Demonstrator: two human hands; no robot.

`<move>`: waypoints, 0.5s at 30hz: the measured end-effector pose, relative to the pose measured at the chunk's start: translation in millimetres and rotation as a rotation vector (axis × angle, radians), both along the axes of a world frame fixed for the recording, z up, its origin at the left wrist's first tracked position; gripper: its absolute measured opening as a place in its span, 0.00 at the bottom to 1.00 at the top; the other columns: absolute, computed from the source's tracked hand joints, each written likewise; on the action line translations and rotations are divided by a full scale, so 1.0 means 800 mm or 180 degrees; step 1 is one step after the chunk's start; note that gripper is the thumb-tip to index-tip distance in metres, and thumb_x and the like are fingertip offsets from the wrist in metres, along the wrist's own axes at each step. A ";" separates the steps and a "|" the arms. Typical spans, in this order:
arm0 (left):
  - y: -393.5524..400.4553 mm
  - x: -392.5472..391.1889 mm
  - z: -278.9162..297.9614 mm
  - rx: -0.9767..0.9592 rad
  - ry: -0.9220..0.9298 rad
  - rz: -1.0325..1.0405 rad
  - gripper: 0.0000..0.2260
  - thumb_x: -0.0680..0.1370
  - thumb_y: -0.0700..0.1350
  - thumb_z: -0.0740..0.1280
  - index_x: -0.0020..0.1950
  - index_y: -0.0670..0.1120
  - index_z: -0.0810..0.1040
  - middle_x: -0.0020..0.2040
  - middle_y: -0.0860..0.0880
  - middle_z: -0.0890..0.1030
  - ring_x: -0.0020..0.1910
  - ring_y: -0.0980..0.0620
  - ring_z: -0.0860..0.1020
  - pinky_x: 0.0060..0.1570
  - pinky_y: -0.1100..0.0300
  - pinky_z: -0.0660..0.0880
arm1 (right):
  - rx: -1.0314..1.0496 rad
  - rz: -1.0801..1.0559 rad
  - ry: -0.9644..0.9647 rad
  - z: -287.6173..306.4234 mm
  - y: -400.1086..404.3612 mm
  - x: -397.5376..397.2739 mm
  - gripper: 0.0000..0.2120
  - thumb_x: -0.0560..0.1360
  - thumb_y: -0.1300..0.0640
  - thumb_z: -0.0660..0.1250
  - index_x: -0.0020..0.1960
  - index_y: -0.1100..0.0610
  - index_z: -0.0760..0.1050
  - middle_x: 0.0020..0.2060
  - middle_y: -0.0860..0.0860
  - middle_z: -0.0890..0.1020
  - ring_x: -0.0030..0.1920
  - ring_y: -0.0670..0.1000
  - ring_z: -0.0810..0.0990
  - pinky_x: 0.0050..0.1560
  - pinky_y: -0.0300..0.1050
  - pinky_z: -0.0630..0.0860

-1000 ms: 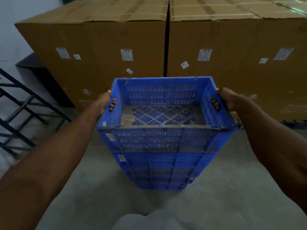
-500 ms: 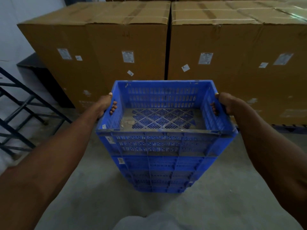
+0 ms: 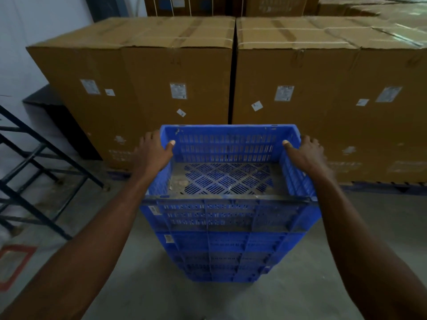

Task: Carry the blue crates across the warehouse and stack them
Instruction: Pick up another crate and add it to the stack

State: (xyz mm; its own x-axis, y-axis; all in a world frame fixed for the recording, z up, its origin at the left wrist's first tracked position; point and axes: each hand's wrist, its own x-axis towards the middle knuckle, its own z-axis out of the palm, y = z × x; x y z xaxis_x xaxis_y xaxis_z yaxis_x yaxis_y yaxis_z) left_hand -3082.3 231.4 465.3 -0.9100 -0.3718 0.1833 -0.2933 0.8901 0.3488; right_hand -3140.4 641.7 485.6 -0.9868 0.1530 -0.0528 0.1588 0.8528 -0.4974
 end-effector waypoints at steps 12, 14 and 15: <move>0.070 0.103 0.010 0.0275 0.0882 -0.0556 0.27 0.83 0.60 0.59 0.78 0.48 0.66 0.79 0.47 0.65 0.78 0.47 0.62 0.73 0.42 0.64 | -0.0077 0.0809 0.0656 -0.002 -0.098 0.088 0.35 0.80 0.33 0.48 0.80 0.53 0.55 0.80 0.53 0.54 0.80 0.55 0.44 0.77 0.64 0.48; 0.072 0.130 0.004 0.0305 0.1009 -0.0393 0.27 0.83 0.61 0.57 0.77 0.48 0.68 0.78 0.47 0.66 0.77 0.46 0.64 0.72 0.42 0.66 | -0.0169 0.0968 0.0693 -0.008 -0.114 0.100 0.34 0.80 0.33 0.48 0.79 0.52 0.56 0.80 0.53 0.55 0.80 0.54 0.44 0.77 0.63 0.48; 0.071 0.145 0.001 0.0304 0.1066 -0.0289 0.27 0.82 0.62 0.57 0.76 0.47 0.69 0.77 0.46 0.67 0.76 0.46 0.65 0.71 0.42 0.67 | -0.0231 0.1062 0.0714 -0.008 -0.123 0.108 0.34 0.80 0.33 0.48 0.79 0.52 0.56 0.80 0.52 0.55 0.80 0.54 0.44 0.77 0.63 0.47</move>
State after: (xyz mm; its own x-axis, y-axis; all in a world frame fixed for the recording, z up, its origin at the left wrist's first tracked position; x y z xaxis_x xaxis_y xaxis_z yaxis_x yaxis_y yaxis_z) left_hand -2966.5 288.3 465.7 -0.8354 -0.3221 0.4455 -0.0699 0.8661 0.4950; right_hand -3054.1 543.0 479.1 -0.9700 -0.1737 0.1704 -0.2398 0.8007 -0.5490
